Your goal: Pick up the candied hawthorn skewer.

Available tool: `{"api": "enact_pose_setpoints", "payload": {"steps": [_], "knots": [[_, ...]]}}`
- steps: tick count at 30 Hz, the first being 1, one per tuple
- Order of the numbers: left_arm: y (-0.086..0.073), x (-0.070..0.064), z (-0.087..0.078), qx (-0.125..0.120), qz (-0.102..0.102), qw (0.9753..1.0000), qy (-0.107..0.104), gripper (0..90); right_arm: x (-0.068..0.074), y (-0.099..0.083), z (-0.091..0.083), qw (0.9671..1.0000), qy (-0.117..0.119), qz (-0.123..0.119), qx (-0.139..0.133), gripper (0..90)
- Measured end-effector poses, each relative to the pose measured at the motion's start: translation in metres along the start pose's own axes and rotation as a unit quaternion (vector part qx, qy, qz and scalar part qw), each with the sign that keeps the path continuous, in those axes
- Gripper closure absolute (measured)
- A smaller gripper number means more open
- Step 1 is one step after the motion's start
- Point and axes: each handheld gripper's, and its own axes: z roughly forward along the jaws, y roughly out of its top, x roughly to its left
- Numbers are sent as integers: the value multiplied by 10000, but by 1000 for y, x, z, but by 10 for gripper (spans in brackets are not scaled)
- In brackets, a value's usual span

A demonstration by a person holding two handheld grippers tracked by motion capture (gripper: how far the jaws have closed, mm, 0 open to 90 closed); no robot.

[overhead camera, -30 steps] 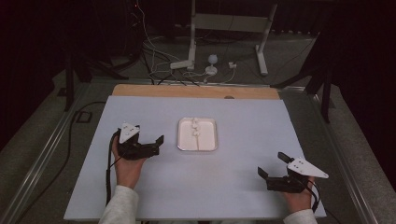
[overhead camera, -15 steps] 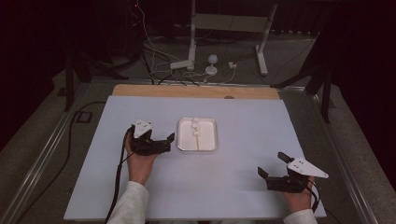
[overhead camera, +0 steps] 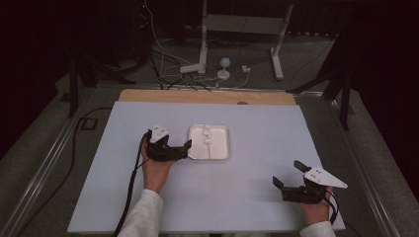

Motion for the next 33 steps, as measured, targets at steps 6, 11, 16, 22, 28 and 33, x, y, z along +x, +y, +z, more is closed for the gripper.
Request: {"api": "enact_pose_setpoints", "payload": {"steps": [6, 11, 16, 22, 28, 33], "knots": [[-2, -3, 9, 4, 23, 9998, -175, 9, 0, 0, 0, 10000, 8, -9, -2, 1], [-3, -7, 16, 66, 52, 9997, -215, 9, 0, 0, 0, 10000, 8, -7, -17, 1], [-4, -12, 24, 115, 62, 9997, -230, 9, 0, 0, 0, 10000, 3, -9, -27, 1], [-7, -17, 33, 210, 77, 9994, -260, 9, 0, 0, 0, 10000, 1, -14, -25, 1], [-10, -23, 42, 328, 114, 9990, -270, 9, 0, 0, 0, 10000, 4, -13, -26, 1], [-13, -27, 49, 403, 103, 9988, -271, 9, 0, 0, 0, 10000, 5, -18, -24, 1]]}}
